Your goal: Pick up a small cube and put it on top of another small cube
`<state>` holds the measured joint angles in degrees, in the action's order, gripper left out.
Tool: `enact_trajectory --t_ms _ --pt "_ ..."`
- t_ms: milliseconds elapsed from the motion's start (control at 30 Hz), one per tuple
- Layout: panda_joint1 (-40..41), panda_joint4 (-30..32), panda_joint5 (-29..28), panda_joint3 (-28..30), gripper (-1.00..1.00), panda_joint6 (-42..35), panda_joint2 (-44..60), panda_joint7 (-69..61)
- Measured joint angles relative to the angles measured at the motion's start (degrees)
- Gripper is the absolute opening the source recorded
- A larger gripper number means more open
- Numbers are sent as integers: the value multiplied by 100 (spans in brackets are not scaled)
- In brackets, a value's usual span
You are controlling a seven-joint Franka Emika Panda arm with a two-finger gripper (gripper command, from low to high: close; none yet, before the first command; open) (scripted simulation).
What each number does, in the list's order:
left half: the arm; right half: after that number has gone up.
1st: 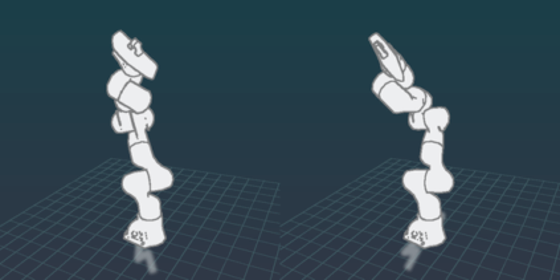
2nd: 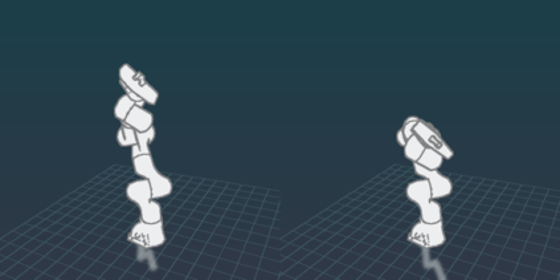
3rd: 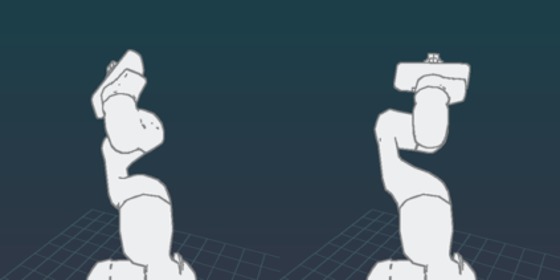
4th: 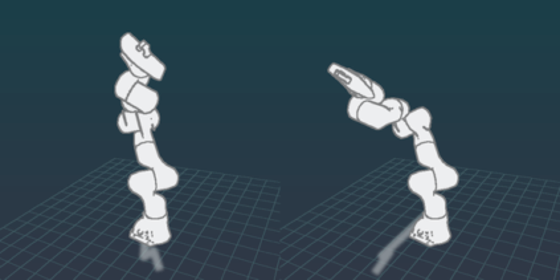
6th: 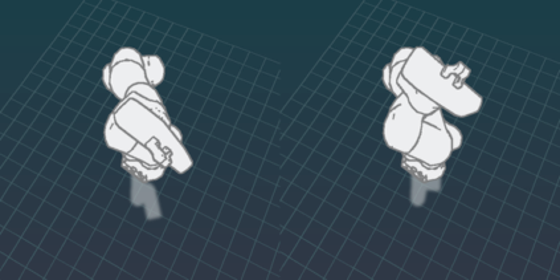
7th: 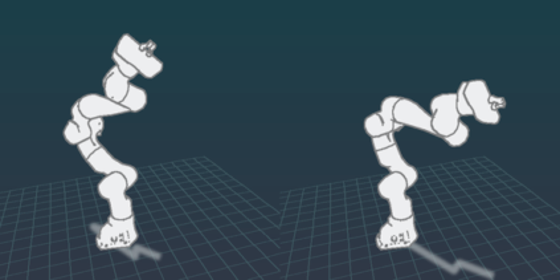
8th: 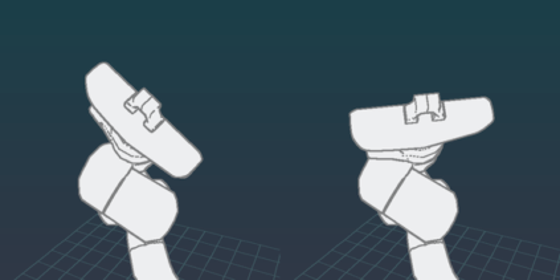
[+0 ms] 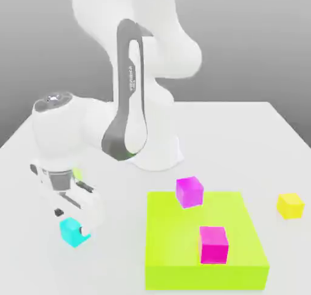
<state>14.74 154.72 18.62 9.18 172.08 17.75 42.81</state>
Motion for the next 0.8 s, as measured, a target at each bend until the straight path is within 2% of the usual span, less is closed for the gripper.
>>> enact_trajectory --t_ms 33,267,500,667,800 --pt "119 -19 78 -138 -100 81 105 -57" --pt "146 -22 71 -165 -100 93 119 -50" --pt "-421 148 -779 600 -100 -490 -674 582" --pt "-530 246 -1349 814 -100 -903 -1171 1080" --pt "-982 -59 -1574 309 -100 -1098 -1228 437"
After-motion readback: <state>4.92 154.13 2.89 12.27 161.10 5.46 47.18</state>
